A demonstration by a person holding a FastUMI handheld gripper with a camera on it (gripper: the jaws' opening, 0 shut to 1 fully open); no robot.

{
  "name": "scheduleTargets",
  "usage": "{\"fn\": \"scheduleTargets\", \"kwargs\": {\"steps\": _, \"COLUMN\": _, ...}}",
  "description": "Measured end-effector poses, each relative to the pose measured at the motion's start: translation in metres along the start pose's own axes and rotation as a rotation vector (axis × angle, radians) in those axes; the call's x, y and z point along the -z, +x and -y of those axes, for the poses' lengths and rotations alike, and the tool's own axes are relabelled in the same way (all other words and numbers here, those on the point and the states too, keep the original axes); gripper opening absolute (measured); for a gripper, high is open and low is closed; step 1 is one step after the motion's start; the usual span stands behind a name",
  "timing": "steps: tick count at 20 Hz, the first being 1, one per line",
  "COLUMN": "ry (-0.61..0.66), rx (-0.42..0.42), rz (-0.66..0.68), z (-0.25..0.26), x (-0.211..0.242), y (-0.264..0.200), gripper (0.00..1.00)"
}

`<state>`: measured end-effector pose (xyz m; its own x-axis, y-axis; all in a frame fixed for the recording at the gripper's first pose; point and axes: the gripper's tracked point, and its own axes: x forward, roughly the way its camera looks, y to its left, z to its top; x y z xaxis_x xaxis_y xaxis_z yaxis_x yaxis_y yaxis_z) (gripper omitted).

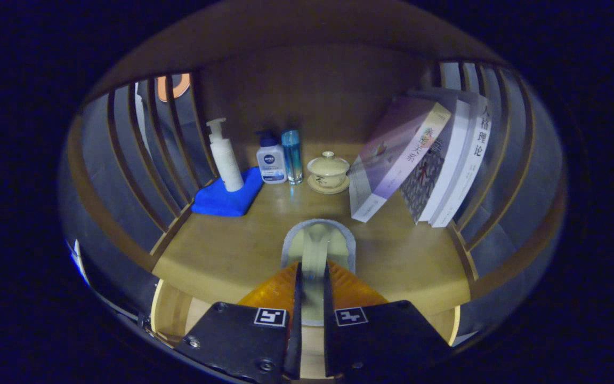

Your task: Pull open the drawer, take out the items inside it, and place them on the countertop above the cabinet.

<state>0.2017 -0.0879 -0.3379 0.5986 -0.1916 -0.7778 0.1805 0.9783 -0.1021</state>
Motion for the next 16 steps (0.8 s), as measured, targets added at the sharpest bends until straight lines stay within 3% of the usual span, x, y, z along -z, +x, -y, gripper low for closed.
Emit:
{"fn": "scheduleTargets", "kwargs": {"steps": 12, "ry": -0.014, "rx": 0.042, "rz": 0.010, "z": -0.001, "x": -0.013, "y": 0.062, "gripper": 0.20}}
{"fn": "scheduleTargets", "kwargs": {"steps": 16, "ry": -0.044, "rx": 0.081, "rz": 0.007, "z": 0.003, "x": -0.011, "y": 0.075, "gripper": 0.26}}
